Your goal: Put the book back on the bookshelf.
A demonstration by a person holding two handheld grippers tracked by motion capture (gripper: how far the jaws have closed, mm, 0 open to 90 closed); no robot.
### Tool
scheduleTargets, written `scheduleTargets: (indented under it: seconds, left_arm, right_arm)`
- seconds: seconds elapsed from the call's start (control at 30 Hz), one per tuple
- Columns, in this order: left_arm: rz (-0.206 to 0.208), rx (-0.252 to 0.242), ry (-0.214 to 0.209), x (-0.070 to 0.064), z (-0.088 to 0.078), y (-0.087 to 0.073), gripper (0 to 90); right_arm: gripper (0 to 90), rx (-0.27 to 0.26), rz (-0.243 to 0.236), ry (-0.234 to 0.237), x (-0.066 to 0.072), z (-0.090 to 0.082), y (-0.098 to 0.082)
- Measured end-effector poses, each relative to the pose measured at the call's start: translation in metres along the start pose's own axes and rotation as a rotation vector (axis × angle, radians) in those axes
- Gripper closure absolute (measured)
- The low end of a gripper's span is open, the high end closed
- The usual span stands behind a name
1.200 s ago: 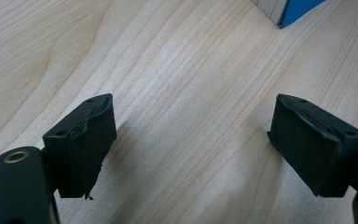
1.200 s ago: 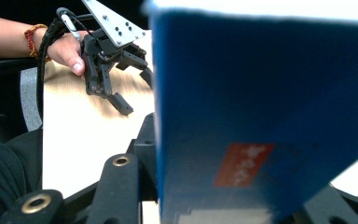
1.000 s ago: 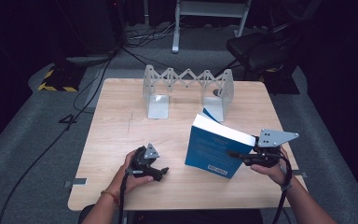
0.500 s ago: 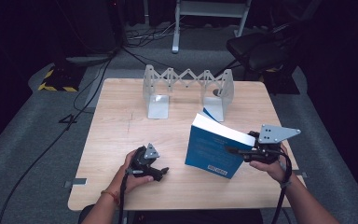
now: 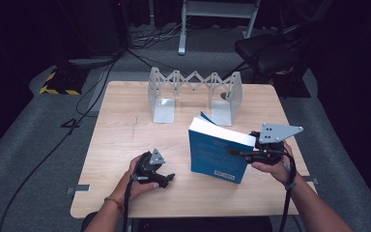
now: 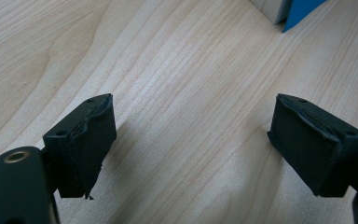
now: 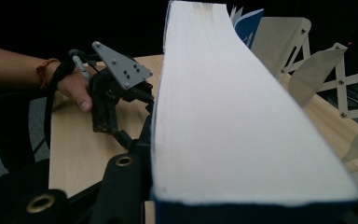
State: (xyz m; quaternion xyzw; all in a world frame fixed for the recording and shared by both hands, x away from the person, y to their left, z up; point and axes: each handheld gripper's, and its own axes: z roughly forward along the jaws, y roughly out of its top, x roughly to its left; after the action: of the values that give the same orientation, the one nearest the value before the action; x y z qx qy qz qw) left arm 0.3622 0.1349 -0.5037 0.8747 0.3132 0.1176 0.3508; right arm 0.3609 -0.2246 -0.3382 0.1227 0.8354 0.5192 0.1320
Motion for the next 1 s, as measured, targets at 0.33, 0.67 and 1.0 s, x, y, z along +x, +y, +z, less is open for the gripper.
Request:
scheduleTargets:
  seconds: [0.33,0.67,1.0]
  left_arm:
    - [0.0,-0.001,0.0,0.0,0.0,0.0,15.3]
    - [0.001,0.0,0.0,0.0,0.0,0.0,15.3]
    - [0.001,0.0,-0.001,0.0,0.0,0.0,15.3]
  right_arm:
    - [60.2,0.082,0.019,-0.009,-0.005,-0.012,-0.003]
    - [60.0,0.092,0.035,-0.013,-0.007,-0.018,-0.01]
    - [60.9,0.071,0.03,-0.018,-0.005,-0.013,-0.003]
